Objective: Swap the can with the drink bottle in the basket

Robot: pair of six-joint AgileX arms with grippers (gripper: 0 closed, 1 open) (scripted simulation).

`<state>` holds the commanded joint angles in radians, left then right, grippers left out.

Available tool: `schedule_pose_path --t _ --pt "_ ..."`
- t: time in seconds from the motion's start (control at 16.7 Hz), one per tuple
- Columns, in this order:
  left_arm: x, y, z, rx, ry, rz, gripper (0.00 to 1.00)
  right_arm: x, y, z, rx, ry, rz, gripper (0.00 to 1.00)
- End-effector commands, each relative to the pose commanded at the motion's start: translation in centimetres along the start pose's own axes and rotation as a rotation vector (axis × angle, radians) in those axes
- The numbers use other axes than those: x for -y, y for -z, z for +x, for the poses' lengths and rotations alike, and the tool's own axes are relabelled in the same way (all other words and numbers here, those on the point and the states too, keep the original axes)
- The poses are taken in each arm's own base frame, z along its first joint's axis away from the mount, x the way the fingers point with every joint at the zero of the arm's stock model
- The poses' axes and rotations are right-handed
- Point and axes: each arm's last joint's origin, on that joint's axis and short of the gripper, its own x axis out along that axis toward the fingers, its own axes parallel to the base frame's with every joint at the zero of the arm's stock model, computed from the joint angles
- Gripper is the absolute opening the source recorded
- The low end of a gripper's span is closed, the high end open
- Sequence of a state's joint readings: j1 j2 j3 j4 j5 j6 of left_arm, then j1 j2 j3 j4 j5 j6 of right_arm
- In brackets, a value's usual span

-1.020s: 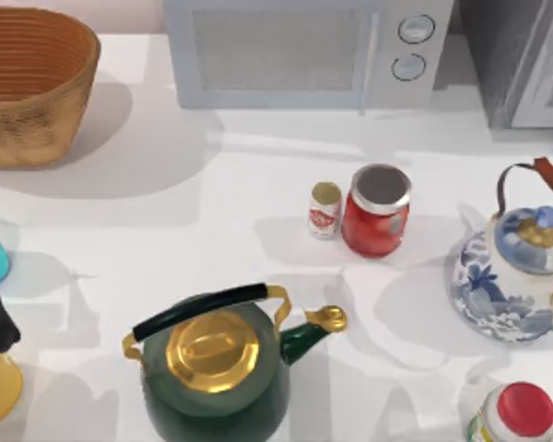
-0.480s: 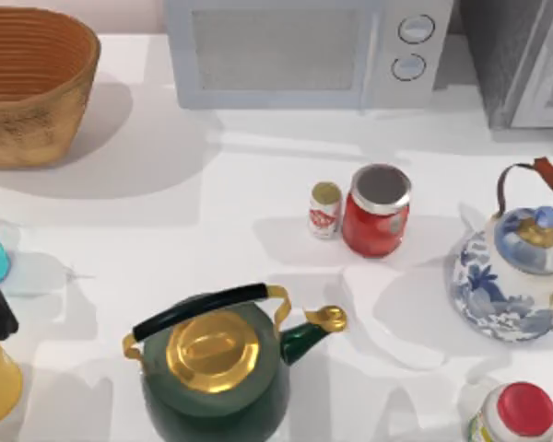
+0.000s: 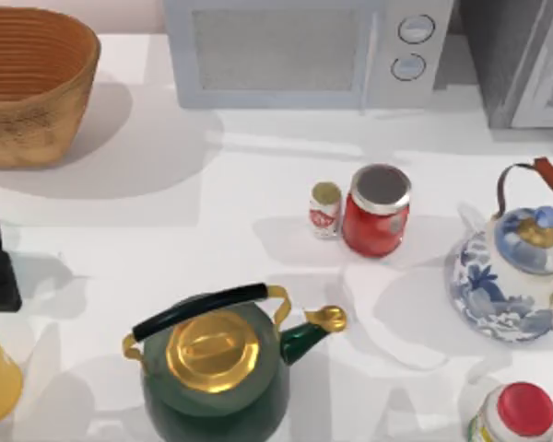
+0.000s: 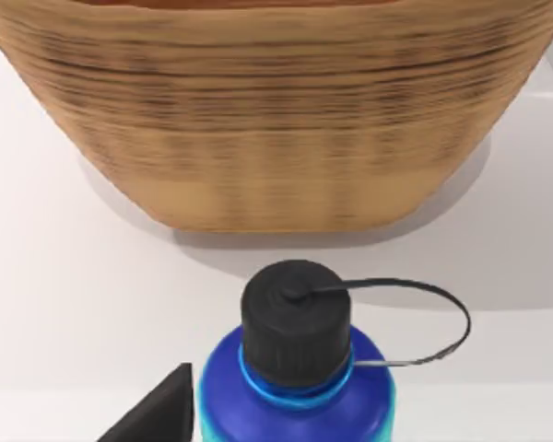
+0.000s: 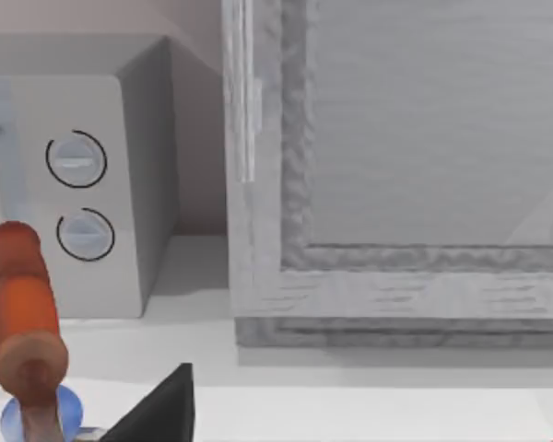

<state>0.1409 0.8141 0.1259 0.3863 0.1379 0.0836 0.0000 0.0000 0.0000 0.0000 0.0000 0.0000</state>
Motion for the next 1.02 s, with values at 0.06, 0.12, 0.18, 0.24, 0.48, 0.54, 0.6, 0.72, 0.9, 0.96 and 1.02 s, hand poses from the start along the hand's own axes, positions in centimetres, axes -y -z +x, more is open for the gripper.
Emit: schedule_pose_path --t 0.06,0.12,0.18,0.24,0.48,0.54,0.6,0.72,0.9,0.96,1.02 --pt "-0.3 0.1 0.7 -0.024 0.001 -0.001 1.00 0.0 0.0 0.0 0.000 0.000 0.000 1.00" --pt "-0.6 0.4 1.4 -0.048 0.003 -0.002 1.00 0.0 0.0 0.0 0.000 0.000 0.000 1.00" --pt "-0.9 0.7 2.1 -0.074 0.006 -0.004 1.00 0.0 0.0 0.0 0.000 0.000 0.000 1.00" --pt "-1.1 1.1 2.7 -0.100 0.008 -0.007 1.00 0.0 0.0 0.0 0.000 0.000 0.000 1.00" --pt "-1.9 2.6 4.4 -0.178 0.017 -0.020 1.00 0.0 0.0 0.0 0.000 0.000 0.000 1.00" --pt "-2.0 2.9 4.6 -0.190 0.019 -0.023 1.00 0.0 0.0 0.0 0.000 0.000 0.000 1.00" --pt "-2.1 3.1 4.7 -0.198 0.020 -0.024 1.00 0.0 0.0 0.0 0.000 0.000 0.000 1.00" --pt "-2.1 3.2 4.8 -0.201 0.020 -0.025 1.00 0.0 0.0 0.0 0.000 0.000 0.000 1.00" --pt "-2.0 3.2 4.7 -0.204 0.023 -0.024 1.00 0.0 0.0 0.0 0.000 0.000 0.000 1.00" --pt "-2.0 3.2 4.8 -0.203 0.023 -0.024 1.00 0.0 0.0 0.0 0.000 0.000 0.000 1.00" --pt "-1.9 3.0 5.1 -0.198 0.022 -0.024 1.00 0.0 0.0 0.0 0.000 0.000 0.000 1.00"
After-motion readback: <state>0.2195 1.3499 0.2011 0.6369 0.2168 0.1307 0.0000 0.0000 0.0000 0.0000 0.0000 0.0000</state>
